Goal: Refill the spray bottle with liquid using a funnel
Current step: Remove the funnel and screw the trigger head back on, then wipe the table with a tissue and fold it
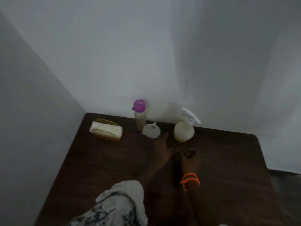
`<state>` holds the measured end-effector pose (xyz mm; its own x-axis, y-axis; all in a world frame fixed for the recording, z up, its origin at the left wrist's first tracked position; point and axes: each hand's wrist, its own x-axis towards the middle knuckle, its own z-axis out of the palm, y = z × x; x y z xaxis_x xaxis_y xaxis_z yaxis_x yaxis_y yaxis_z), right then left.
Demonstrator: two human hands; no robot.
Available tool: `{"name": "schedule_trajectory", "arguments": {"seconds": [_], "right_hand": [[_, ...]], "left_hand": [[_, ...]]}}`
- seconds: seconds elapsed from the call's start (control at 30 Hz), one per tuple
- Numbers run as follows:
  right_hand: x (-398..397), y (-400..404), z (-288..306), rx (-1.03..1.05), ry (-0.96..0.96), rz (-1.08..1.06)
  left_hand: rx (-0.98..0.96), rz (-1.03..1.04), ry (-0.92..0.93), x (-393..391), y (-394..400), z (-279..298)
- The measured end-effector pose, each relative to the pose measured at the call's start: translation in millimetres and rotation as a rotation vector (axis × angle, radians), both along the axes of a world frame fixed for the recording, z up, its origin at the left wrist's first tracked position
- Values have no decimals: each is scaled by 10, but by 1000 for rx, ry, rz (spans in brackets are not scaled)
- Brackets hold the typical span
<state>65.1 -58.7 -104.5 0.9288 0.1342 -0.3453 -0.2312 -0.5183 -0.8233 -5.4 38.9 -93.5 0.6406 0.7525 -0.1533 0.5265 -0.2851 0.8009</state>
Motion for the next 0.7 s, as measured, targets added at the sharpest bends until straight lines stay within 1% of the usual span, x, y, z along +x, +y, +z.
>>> {"name": "schedule_trajectory", "arguments": {"seconds": [0.07,0.1,0.17,0.27,0.33,0.4,0.43,0.47,0.53,0.6,0.7], "right_hand": [[-357,59,13,-36,-8,77],[-553,143,51,-54,7,166],[-833,364,129,-4,-10,345],[-1050,770,291,64,-27,548],[-1144,1082,388,105,-64,628],[-1174,1370,395,94,-120,666],[-1171,1483,389,80,-126,673],[-1169,1603,382,69,-145,672],[-1145,1784,360,41,-169,646],[-1105,1931,336,-6,-157,646],[-1085,2083,241,-70,-158,724]], "left_hand": [[-54,59,10,-281,116,85],[-75,88,20,-422,204,130],[-67,126,11,-741,396,274],[-53,108,23,-1264,738,479],[41,186,-6,-1585,1013,647],[184,379,-95,-1824,1342,730],[247,463,-105,-1898,1529,723],[280,522,-83,-1956,1715,699],[263,559,43,-2028,2048,578],[199,506,188,-2070,2273,398],[146,381,287,-2070,2412,194]]}}
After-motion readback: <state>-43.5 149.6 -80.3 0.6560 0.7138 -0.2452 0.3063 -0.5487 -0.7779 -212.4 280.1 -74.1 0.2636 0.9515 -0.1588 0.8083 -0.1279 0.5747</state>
